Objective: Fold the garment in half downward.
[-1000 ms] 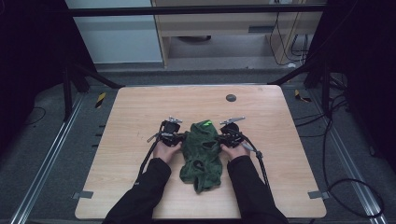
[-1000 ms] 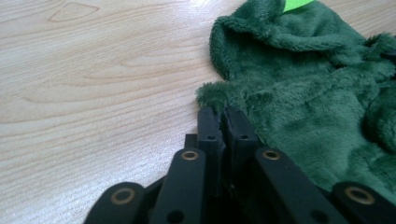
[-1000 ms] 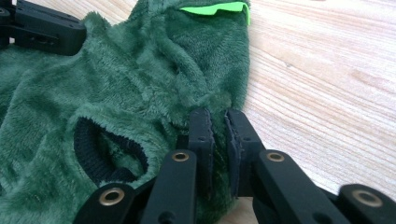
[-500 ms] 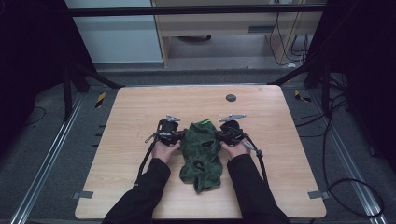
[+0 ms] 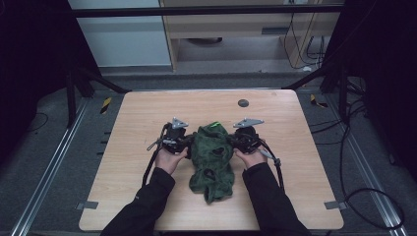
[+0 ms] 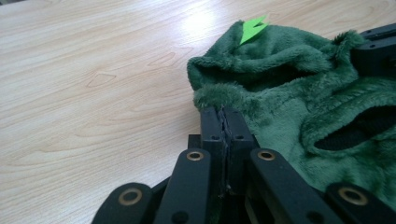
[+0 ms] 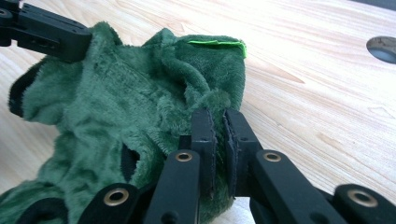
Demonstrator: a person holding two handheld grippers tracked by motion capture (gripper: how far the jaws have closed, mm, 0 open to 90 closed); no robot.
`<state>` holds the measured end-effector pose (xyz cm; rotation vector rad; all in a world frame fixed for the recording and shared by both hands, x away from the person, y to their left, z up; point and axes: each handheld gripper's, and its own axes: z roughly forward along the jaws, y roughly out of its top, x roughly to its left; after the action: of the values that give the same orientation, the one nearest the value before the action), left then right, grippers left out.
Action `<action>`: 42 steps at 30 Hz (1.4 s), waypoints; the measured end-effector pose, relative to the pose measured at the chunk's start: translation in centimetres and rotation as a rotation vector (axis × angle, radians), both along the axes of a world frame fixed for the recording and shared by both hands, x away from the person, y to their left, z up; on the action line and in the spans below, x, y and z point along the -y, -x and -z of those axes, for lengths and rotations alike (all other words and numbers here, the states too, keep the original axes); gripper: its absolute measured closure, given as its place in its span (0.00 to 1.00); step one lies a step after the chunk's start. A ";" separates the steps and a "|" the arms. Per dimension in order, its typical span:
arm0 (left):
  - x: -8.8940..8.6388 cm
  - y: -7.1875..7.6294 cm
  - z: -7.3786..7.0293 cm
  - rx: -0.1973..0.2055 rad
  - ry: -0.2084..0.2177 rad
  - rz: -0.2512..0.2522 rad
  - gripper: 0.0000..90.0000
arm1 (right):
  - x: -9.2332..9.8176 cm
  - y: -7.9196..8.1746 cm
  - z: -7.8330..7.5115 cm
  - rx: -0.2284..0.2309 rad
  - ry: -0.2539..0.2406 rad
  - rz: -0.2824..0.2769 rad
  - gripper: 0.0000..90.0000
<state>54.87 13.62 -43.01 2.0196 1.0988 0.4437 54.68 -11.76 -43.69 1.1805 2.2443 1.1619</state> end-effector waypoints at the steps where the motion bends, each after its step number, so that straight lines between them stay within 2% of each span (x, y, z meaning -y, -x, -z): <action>1: -0.1 0.3 -0.2 0.001 0.003 0.009 0.99 | 0.0 0.2 -0.1 0.002 -0.001 -0.005 0.93; 5: -0.2 0.8 -0.6 0.003 0.012 0.022 0.99 | -0.1 0.6 -0.4 0.012 -0.001 -0.015 0.93; 11: -0.6 2.3 -1.3 0.017 0.019 0.054 0.99 | 0.1 2.1 -1.0 0.044 -0.005 -0.048 0.93; 20: -1.0 3.8 -1.6 0.037 0.006 0.082 0.98 | 0.4 3.8 -1.6 0.070 -0.015 -0.083 0.93; 27: -1.3 5.2 -1.4 0.030 -0.001 0.118 0.98 | 0.5 5.0 -1.1 0.055 -0.020 -0.103 0.93; 34: -1.8 6.6 -1.1 0.025 0.000 0.132 0.98 | 0.7 6.4 -1.1 0.068 -0.025 -0.127 0.93; 42: -2.0 7.9 -0.3 0.010 -0.015 0.153 0.98 | 0.8 7.7 -0.5 0.059 -0.016 -0.150 0.93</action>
<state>46.98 15.58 -42.67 2.0947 0.9289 0.3836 46.98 -12.59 -43.16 0.9845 2.3161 1.2557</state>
